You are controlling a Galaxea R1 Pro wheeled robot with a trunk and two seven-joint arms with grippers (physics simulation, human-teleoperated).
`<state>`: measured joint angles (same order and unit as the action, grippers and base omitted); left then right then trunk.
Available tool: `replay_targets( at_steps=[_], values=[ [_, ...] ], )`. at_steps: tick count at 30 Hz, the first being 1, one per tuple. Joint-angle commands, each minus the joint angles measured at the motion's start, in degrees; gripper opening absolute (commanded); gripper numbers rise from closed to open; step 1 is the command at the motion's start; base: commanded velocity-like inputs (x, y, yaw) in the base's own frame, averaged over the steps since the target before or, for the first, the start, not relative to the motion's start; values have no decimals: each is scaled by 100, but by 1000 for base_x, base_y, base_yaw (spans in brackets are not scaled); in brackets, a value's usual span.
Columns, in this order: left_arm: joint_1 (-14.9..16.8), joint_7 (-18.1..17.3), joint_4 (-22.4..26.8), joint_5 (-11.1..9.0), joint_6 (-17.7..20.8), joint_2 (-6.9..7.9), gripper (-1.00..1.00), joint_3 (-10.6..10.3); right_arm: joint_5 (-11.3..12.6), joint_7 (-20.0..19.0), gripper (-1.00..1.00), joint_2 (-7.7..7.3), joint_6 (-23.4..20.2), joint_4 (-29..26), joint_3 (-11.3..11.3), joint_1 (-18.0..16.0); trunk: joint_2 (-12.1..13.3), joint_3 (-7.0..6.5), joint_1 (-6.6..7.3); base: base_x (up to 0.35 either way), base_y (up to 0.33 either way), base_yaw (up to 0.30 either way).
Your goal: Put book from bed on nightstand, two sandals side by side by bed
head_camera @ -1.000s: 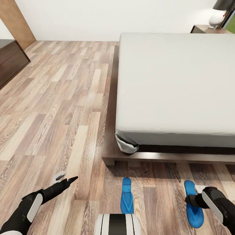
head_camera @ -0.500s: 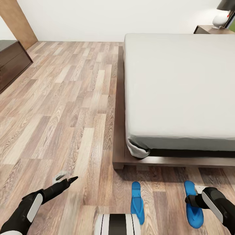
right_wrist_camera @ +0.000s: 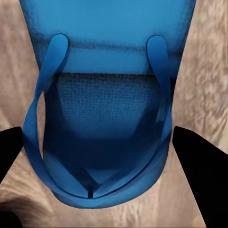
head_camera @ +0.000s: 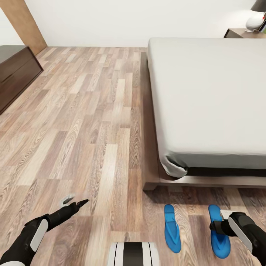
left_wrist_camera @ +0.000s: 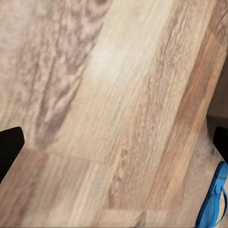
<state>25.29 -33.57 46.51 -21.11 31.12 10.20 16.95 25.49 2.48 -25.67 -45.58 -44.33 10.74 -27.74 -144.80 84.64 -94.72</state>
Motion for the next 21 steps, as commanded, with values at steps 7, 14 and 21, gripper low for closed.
replay_targets(
  at_steps=[7, 14, 21],
  values=[
    [2, -5, -2, -34, 42, -3, 100, 10, 34, 26, -100, -8, -21, -5, 24, -3, -2, 4, 1, 107, 299, 0],
    [2, -4, -2, -41, 32, -2, 100, 3, 35, 29, -100, -8, -21, -5, 24, -3, -2, 4, 1, 99, 203, 0],
    [2, 5, -2, -43, 26, -3, 100, 8, 34, 27, -100, -8, -21, -5, 24, -3, -2, 4, 1, 5, 17, 0]
  ],
)
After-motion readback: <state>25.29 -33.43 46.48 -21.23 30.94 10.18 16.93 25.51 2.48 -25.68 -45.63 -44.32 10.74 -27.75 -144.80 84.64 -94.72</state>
